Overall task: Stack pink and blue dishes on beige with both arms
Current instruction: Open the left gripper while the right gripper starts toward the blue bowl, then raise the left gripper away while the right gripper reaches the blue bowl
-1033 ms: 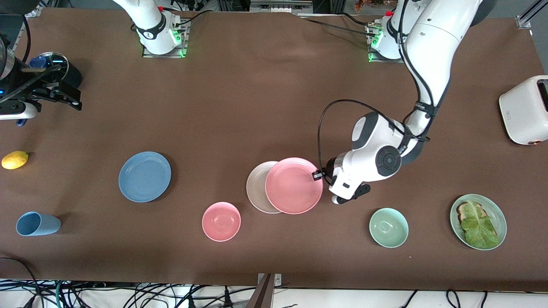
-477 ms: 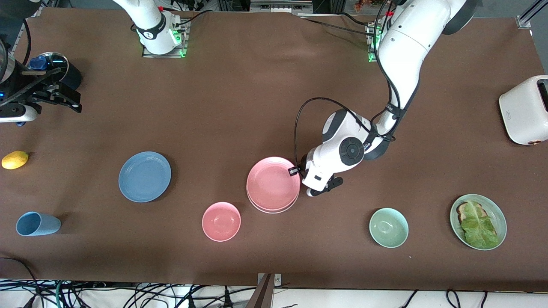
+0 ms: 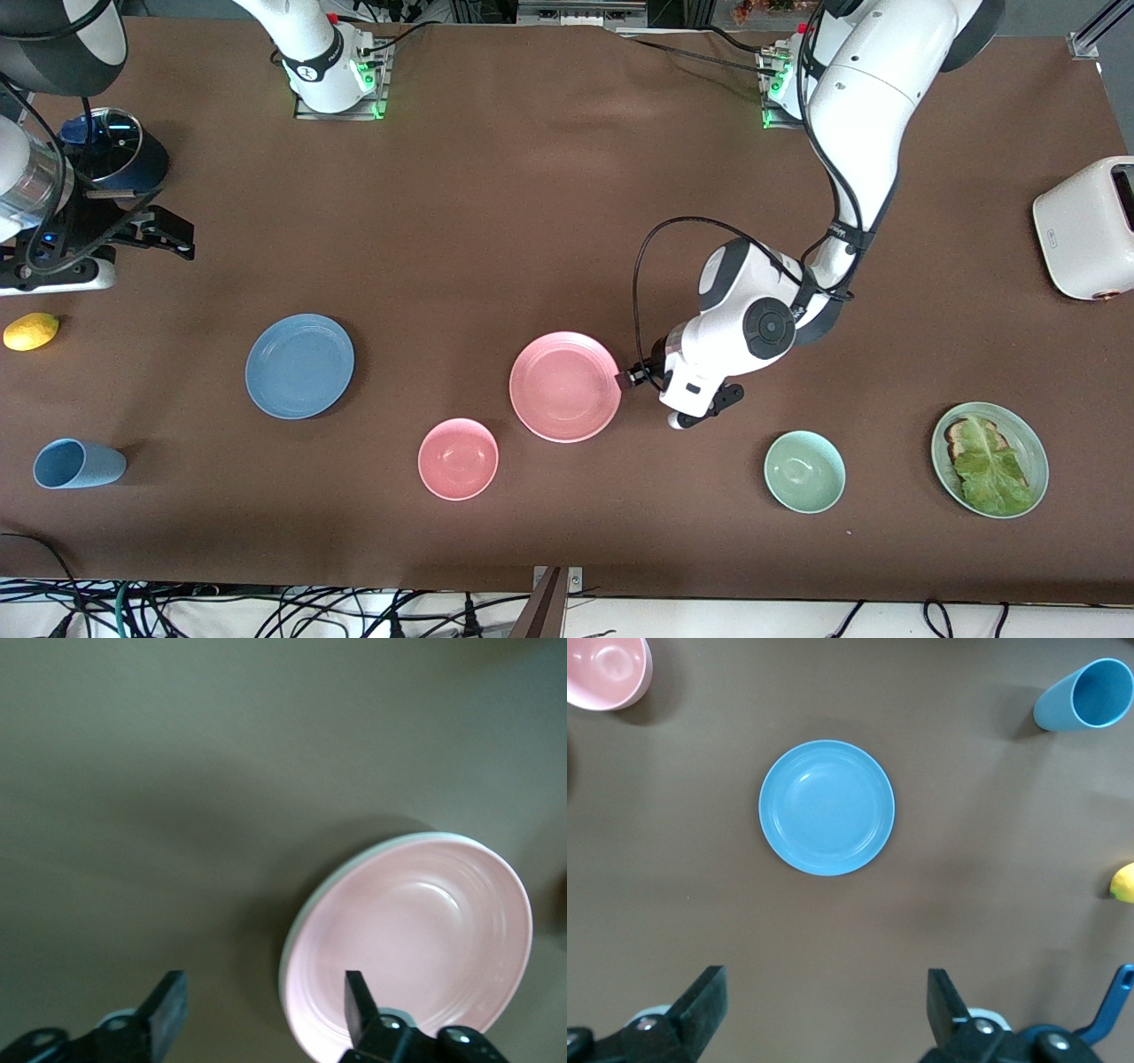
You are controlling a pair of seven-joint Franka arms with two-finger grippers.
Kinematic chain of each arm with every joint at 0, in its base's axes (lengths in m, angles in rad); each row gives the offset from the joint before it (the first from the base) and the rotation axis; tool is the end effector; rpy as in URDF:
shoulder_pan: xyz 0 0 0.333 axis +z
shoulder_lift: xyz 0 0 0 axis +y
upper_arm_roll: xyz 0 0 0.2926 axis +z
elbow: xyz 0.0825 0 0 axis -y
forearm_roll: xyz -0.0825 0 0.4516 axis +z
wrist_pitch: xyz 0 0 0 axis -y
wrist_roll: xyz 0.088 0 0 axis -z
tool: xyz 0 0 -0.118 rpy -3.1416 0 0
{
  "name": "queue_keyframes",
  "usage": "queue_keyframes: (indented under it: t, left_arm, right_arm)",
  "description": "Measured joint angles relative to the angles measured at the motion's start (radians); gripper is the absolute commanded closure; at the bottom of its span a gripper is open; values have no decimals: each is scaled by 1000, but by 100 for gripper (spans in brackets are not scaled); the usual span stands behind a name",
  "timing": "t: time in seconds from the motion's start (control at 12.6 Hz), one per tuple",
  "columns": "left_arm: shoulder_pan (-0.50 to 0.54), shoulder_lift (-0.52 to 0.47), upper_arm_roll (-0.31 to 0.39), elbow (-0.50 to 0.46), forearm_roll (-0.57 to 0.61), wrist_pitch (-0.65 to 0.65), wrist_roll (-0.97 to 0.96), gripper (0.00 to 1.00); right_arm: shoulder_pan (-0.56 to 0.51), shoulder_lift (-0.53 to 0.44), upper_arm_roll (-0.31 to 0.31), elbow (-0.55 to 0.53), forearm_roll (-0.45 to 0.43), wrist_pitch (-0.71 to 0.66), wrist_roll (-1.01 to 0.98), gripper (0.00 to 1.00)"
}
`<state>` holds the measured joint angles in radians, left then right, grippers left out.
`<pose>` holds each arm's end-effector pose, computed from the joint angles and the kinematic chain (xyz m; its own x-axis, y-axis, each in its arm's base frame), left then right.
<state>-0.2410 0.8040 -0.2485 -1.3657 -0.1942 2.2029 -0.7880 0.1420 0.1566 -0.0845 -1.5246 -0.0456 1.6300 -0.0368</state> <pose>0.7020 -0.3466 0.1918 0.8736 0.4328 -0.2224 0.4800 -0.8416 0.2476 0.6658 0.0363 0.5196 0.9939 0.0971 -0.0528 0.1000 -0.9934 0.0566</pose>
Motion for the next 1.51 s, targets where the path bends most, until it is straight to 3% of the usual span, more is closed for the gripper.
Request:
queue_keyframes:
  t: [0.48, 0.95, 1.19, 1.51]
  left_arm:
    - [139, -88, 2, -3, 73, -230, 43, 0]
    - [358, -147, 10, -6, 118, -458, 372, 0]
    - [456, -186, 10, -8, 162, -539, 513, 0]
    - [476, -251, 2, -9, 247, -622, 560, 0]
  right_arm:
    - [-16, 166, -2, -8, 63, 176, -33, 0]
    - [-120, 343, -8, -23, 117, 350, -200, 0]
    - [-155, 398, -8, -90, 129, 519, -269, 0]
    - [-153, 484, -7, -113, 132, 637, -268, 4]
